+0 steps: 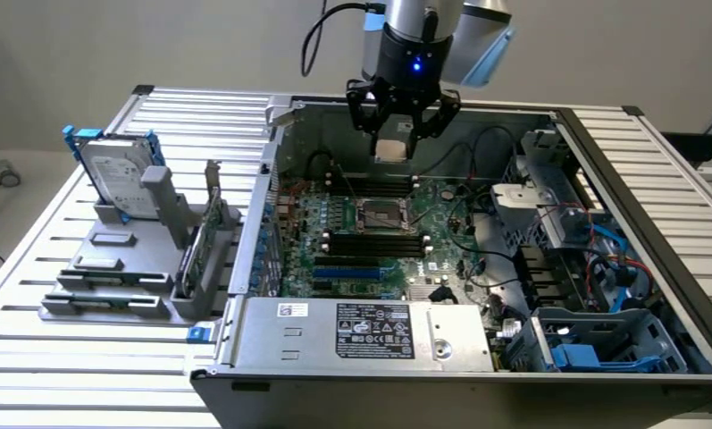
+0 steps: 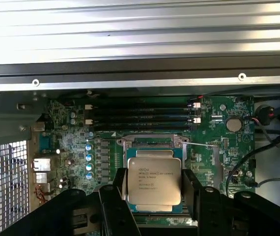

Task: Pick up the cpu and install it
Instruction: 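Place the cpu into insertion slot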

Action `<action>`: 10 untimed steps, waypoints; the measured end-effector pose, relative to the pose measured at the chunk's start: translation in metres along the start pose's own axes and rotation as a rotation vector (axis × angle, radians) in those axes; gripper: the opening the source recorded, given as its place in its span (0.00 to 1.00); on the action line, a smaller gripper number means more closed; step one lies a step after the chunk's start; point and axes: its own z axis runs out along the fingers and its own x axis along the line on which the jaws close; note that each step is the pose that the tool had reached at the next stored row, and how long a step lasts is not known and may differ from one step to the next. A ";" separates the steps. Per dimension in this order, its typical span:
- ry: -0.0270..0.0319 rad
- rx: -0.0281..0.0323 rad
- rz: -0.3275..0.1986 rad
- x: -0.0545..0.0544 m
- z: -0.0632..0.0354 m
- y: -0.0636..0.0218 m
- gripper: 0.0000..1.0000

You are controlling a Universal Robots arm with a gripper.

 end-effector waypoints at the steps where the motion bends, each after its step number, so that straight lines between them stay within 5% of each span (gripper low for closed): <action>1: -0.0009 -0.0005 0.007 0.001 0.0003 0.0000 0.55; 10: -0.0140 -0.0078 0.159 0.001 0.0020 -0.0002 0.55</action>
